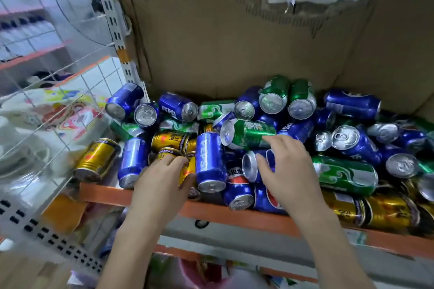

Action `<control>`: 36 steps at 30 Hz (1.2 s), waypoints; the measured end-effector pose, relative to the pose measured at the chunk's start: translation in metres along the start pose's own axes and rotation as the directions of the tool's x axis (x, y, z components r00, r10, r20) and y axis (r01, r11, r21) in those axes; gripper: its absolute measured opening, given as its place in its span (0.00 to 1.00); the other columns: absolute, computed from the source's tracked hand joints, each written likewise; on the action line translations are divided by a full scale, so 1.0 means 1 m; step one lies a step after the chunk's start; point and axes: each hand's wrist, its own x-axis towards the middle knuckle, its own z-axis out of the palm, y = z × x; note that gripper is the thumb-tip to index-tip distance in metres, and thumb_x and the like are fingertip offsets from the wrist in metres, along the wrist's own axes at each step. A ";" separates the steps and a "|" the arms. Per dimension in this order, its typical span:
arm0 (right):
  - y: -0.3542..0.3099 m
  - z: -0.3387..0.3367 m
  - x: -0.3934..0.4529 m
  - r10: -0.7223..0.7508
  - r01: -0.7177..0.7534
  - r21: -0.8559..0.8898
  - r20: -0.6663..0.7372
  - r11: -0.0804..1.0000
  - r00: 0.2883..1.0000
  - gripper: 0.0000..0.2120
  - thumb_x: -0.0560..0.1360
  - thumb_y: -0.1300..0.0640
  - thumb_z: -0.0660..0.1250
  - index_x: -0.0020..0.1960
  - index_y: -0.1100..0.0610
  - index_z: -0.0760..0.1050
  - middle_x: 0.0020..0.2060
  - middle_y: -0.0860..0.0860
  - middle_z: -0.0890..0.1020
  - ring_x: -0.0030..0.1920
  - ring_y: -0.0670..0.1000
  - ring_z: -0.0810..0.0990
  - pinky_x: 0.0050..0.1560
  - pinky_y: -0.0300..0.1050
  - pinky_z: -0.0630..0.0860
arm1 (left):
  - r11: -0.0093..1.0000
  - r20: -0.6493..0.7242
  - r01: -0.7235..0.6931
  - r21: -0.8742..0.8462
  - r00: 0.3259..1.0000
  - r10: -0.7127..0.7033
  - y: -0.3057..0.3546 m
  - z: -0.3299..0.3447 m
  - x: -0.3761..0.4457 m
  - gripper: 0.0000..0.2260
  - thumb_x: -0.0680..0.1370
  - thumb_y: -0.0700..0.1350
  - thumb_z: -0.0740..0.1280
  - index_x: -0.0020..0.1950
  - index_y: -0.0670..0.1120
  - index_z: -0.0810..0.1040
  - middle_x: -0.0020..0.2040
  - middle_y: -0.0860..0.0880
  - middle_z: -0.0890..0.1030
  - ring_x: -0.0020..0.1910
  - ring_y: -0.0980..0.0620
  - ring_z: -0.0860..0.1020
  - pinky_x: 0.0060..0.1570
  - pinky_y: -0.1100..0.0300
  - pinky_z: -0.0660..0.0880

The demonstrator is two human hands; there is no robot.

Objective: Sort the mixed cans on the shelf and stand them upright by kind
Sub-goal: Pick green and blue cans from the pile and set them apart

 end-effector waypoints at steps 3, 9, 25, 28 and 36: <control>-0.007 0.004 0.013 -0.030 0.031 -0.040 0.028 0.999 0.999 0.19 0.74 0.54 0.68 0.64 0.57 0.73 0.58 0.52 0.77 0.60 0.55 0.72 0.60 0.51 0.69 | 1.000 -0.001 -0.022 0.011 1.000 0.022 -0.008 0.002 0.016 0.13 0.72 0.49 0.72 0.54 0.44 0.80 0.47 0.47 0.81 0.45 0.41 0.78 0.41 0.51 0.75; -0.027 0.019 0.041 -0.068 0.089 -0.154 0.137 0.984 0.988 0.29 0.70 0.60 0.69 0.70 0.56 0.66 0.64 0.52 0.71 0.65 0.54 0.67 0.66 0.48 0.64 | 0.997 0.042 -0.055 0.051 0.998 0.053 -0.040 0.004 0.044 0.13 0.67 0.48 0.76 0.49 0.45 0.82 0.42 0.48 0.82 0.37 0.44 0.80 0.34 0.54 0.75; -0.029 0.037 0.066 -0.046 0.079 -0.178 0.182 0.981 0.982 0.35 0.66 0.62 0.71 0.71 0.56 0.63 0.66 0.51 0.69 0.68 0.52 0.65 0.59 0.43 0.68 | 0.945 0.137 -0.320 0.060 0.941 0.310 -0.041 0.016 0.104 0.14 0.66 0.49 0.76 0.49 0.46 0.82 0.39 0.49 0.81 0.36 0.45 0.80 0.33 0.52 0.76; -0.029 0.029 0.069 -0.039 0.044 -0.108 0.048 0.993 0.998 0.34 0.67 0.57 0.73 0.70 0.54 0.64 0.64 0.47 0.71 0.65 0.46 0.63 0.51 0.35 0.64 | 0.937 0.141 -0.344 0.061 0.932 0.333 -0.041 0.020 0.106 0.14 0.64 0.48 0.78 0.47 0.47 0.82 0.38 0.50 0.80 0.34 0.46 0.80 0.31 0.54 0.75; -0.011 -0.005 0.058 0.012 -0.042 -0.123 -0.239 0.992 0.971 0.38 0.64 0.52 0.78 0.68 0.54 0.64 0.62 0.50 0.74 0.65 0.47 0.67 0.61 0.36 0.64 | 0.904 0.108 -0.426 -0.036 0.898 0.427 0.006 0.012 0.144 0.15 0.74 0.51 0.68 0.58 0.46 0.77 0.50 0.48 0.79 0.48 0.44 0.79 0.45 0.51 0.74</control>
